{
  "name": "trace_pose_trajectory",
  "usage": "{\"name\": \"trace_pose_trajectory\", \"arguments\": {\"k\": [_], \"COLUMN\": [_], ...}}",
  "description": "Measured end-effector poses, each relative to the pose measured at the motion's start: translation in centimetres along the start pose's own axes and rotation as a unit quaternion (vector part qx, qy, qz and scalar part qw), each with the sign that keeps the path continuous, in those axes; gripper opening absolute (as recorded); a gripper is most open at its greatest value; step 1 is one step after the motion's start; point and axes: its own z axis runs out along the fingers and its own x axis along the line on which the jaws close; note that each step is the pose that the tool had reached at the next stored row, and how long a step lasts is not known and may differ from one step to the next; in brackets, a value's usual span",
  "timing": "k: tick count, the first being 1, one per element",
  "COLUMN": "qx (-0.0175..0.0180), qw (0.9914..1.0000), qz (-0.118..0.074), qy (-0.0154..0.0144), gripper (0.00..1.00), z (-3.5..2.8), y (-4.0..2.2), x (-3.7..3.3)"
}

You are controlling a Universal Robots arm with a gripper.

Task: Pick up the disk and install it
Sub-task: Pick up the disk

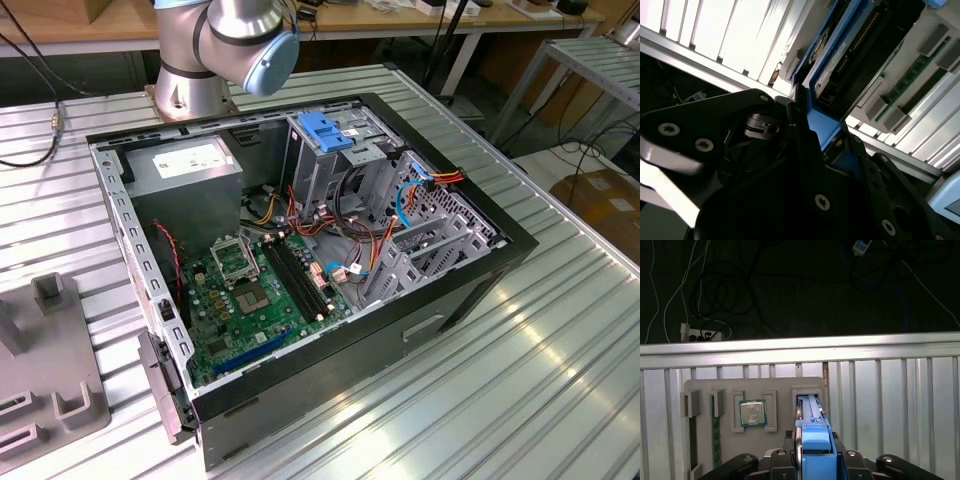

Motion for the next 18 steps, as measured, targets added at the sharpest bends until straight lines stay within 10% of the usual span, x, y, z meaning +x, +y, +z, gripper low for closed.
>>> {"name": "trace_pose_trajectory", "arguments": {"k": [2,18], "qx": [0.0,0.0], "qw": [1.0,1.0], "qz": [0.0,0.0], "qy": [0.0,0.0], "gripper": [0.37,0.37], "z": [-1.33,-2.21], "y": [-0.02,-0.03], "x": [0.01,0.02]}}
